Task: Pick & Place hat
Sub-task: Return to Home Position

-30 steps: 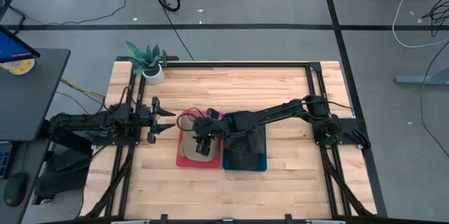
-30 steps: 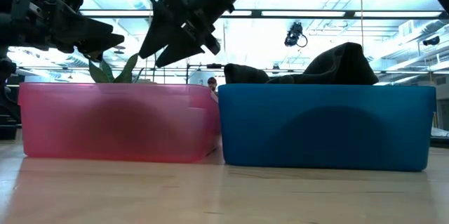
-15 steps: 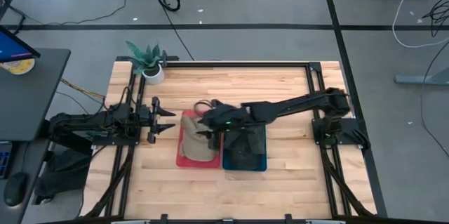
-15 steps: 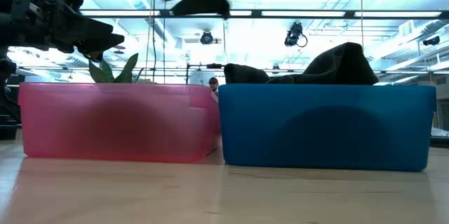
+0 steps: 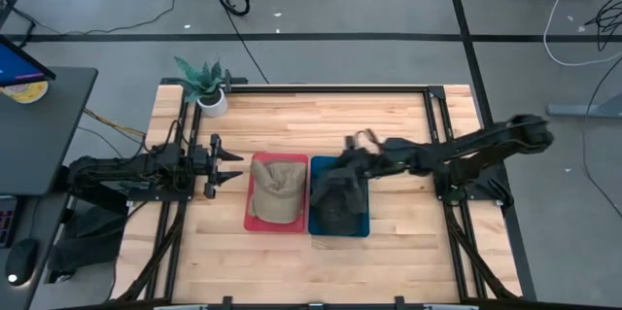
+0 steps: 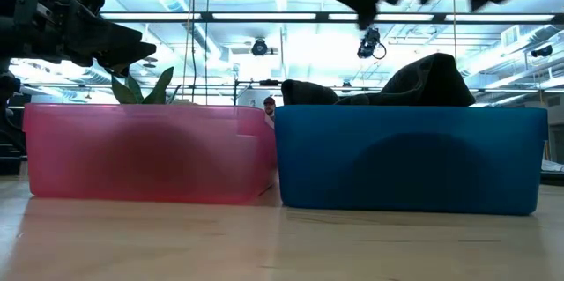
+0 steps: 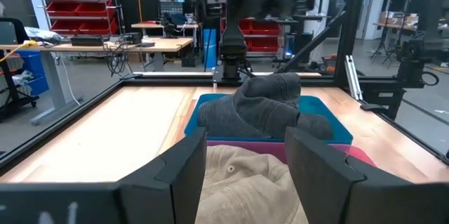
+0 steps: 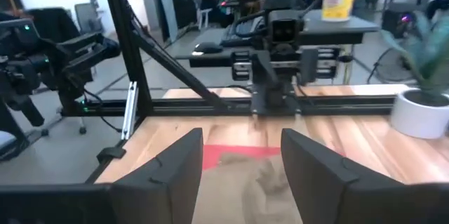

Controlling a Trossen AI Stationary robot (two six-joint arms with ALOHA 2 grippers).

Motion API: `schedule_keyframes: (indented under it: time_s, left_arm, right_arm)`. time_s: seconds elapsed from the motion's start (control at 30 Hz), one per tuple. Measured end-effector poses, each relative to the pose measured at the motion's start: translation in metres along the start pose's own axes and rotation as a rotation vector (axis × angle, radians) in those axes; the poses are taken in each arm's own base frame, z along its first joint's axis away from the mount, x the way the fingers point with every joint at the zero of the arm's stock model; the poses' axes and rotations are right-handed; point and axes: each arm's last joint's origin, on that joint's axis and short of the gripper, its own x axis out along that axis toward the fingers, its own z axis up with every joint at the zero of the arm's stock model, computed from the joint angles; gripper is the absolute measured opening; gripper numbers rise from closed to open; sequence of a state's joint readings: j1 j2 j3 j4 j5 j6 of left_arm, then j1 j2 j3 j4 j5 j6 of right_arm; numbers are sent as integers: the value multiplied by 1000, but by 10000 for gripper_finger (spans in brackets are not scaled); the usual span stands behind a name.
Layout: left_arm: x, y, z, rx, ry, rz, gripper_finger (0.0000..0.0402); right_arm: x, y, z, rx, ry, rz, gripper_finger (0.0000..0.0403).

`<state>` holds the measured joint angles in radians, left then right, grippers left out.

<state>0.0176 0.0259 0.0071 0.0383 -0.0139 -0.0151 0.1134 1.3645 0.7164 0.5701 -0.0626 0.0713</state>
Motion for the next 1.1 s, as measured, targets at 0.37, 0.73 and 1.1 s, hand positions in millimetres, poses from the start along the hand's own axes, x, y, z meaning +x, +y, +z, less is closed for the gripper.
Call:
schedule_keyframes:
  time_s: [0.37, 0.73, 1.1]
  left_arm:
    - [0, 0, 0, 0, 0, 0, 197]
    - [0, 0, 0, 0, -1, 0, 197]
    - [0, 0, 0, 0, 0, 0, 197]
  right_arm:
    - [-76, 2, -28, 25, -113, -42, 197]
    - [-124, 2, -51, 18, -184, -72, 197]
    - [-154, 2, -72, 22, -278, -82, 197]
